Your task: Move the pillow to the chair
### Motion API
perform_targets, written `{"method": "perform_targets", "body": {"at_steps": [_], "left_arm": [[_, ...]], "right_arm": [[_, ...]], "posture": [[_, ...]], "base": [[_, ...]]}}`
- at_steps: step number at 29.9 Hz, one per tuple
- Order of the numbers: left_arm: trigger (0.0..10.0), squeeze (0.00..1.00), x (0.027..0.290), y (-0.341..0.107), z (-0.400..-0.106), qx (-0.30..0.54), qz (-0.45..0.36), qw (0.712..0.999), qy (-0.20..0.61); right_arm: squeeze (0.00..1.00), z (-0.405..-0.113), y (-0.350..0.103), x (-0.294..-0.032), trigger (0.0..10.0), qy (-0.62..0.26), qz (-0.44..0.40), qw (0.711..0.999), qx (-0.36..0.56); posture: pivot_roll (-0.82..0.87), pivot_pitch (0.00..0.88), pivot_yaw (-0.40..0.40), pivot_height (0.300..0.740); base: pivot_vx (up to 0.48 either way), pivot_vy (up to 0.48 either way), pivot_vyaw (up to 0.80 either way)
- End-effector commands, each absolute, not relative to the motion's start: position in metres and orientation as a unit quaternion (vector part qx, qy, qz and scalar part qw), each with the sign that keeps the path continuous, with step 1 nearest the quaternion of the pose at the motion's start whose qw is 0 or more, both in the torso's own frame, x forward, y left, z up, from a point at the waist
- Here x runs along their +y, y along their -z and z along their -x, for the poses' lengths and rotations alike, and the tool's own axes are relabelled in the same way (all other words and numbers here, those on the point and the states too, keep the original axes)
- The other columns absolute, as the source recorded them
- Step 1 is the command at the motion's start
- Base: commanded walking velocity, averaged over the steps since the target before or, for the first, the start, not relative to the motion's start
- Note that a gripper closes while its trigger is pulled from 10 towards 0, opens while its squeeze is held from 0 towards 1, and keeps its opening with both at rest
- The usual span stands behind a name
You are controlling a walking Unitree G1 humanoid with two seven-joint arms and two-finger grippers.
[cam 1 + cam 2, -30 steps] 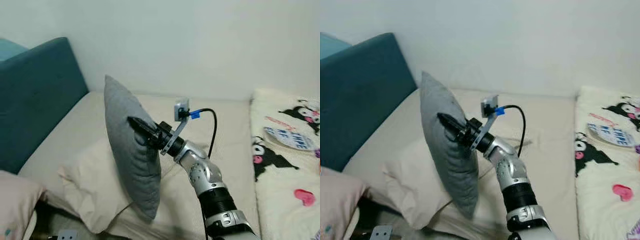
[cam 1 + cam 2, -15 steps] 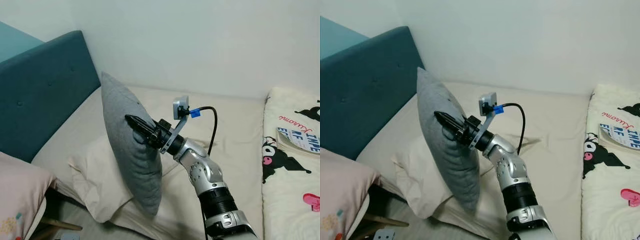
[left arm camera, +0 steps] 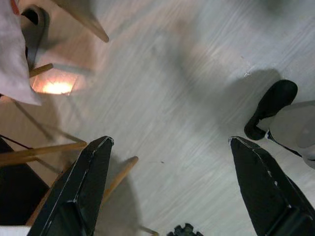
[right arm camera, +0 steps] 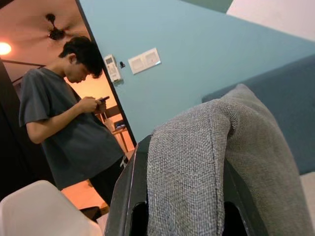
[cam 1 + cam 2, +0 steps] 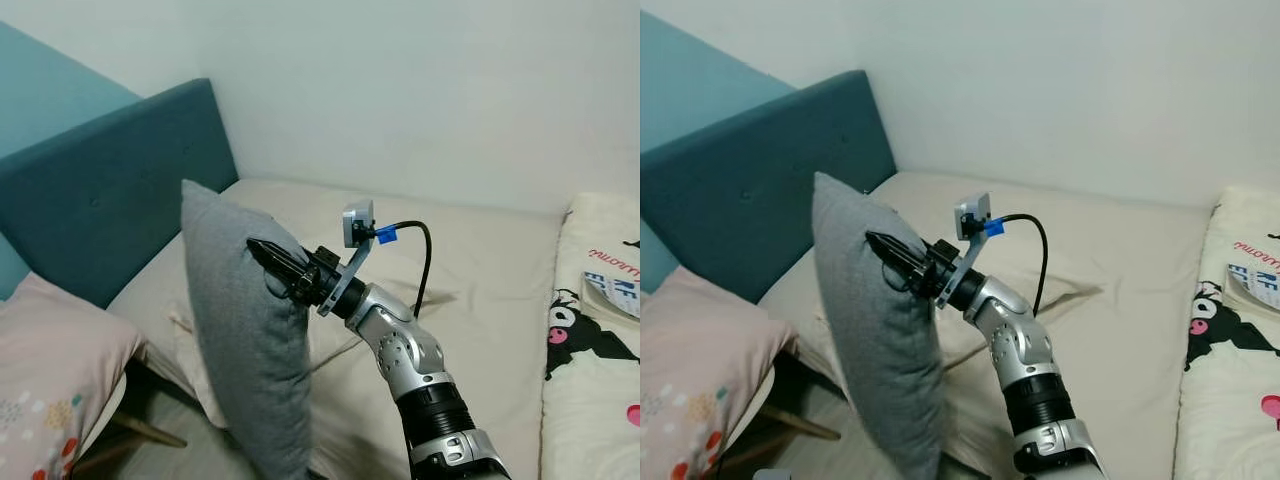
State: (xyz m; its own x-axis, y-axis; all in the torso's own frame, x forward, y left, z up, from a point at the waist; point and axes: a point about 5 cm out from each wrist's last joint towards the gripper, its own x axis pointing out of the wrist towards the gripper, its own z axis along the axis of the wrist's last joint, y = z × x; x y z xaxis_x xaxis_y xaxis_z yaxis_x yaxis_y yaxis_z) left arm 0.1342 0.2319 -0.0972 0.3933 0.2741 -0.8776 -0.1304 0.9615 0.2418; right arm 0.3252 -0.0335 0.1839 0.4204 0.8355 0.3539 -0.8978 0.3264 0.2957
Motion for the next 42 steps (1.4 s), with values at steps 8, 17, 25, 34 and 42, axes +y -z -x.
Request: {"method": "perform_targets", "body": {"at_steps": [8,17,25,34,42], "left_arm": [[10.0,0.00,0.235,0.097,-0.131,0.540,-0.074,0.830,-0.120],[10.0,0.00,0.235,0.098,-0.130,0.545,-0.075,0.827,-0.118],[10.0,0.00,0.235,0.098,-0.130,0.543,-0.076,0.828,-0.114],[10.0,0.00,0.234,0.098,-0.132,0.541,-0.080,0.830,-0.109],[10.0,0.00,0.234,0.098,-0.131,0.541,-0.082,0.830,-0.106]], "right_arm": [[0.00,-0.319,-0.190,-0.022,10.0,-0.546,-0.248,0.795,-0.088],[0.00,-0.318,-0.185,-0.021,10.0,-0.547,-0.246,0.796,-0.081],[0.00,-0.315,-0.183,-0.019,10.0,-0.556,-0.243,0.791,-0.076],[0.00,-0.311,-0.185,-0.018,10.0,-0.576,-0.241,0.777,-0.079],[0.00,-0.308,-0.185,-0.016,10.0,-0.590,-0.240,0.767,-0.079]], "posture": [[-0.10,0.008,0.081,0.740],[-0.10,0.010,0.083,0.740],[-0.10,0.007,0.079,0.740],[-0.10,0.000,0.072,0.740],[-0.10,0.000,0.068,0.740]], "base": [[0.000,0.000,0.69],[-0.348,0.000,0.69],[0.000,0.000,0.69],[0.000,0.000,0.69],[0.000,0.000,0.69]]}}
